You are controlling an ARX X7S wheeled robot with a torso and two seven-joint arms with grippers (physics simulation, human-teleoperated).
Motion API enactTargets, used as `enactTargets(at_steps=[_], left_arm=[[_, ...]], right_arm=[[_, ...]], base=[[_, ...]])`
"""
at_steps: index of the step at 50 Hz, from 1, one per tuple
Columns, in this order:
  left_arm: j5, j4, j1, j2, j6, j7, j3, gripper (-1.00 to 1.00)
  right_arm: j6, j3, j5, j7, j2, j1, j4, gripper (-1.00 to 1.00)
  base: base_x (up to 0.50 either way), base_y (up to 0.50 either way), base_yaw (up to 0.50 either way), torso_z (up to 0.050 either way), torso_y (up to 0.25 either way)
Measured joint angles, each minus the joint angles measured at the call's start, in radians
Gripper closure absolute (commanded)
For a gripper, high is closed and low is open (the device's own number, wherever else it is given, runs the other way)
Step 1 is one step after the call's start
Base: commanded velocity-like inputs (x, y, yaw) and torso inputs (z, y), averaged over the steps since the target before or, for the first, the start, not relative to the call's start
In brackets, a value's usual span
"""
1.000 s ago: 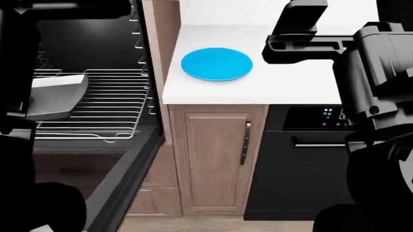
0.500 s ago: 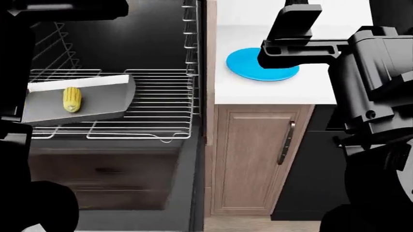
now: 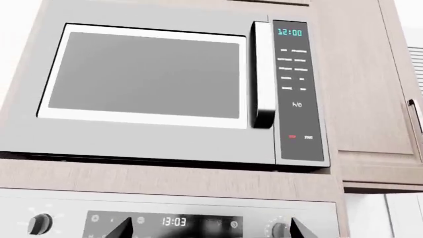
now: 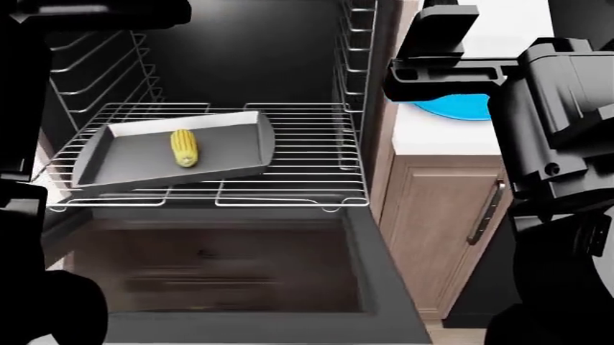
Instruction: Pick the corn from the oven and place it on the plate on the counter.
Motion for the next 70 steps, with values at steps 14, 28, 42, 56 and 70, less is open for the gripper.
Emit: enactTargets(at_steps=[14, 28, 42, 56, 70], left_arm=[[-0.018, -0.004, -0.002, -0.016, 0.020, -0.023, 0.018, -1.00], [-0.029, -0.007, -0.003, -0.029, 0.040, -0.040, 0.032, -1.00], [-0.015, -0.008, 0.002, -0.043, 0.057, -0.042, 0.044, -1.00], [-0.022, -0.008, 0.002, -0.051, 0.077, -0.048, 0.059, -1.00], [-0.026, -0.011, 0.009, -0.055, 0.097, -0.050, 0.075, -1.00]], right_arm=[[-0.026, -0.014, 0.014, 0.015, 0.016, -0.006, 0.005, -1.00], [-0.047, -0.027, 0.027, 0.032, 0.031, -0.009, 0.009, -1.00], [-0.086, -0.051, 0.023, 0.024, 0.047, -0.019, 0.009, -1.00], [-0.105, -0.061, 0.035, 0.040, 0.059, -0.024, 0.022, -1.00], [-0.129, -0.074, 0.022, 0.039, 0.074, -0.035, 0.025, -1.00]], base=[[0.00, 0.50, 0.00, 0.000, 0.000], [0.00, 0.50, 0.00, 0.000, 0.000], [0.00, 0.32, 0.00, 0.000, 0.000], [0.38, -0.17, 0.00, 0.000, 0.000], [0.38, -0.14, 0.00, 0.000, 0.002]])
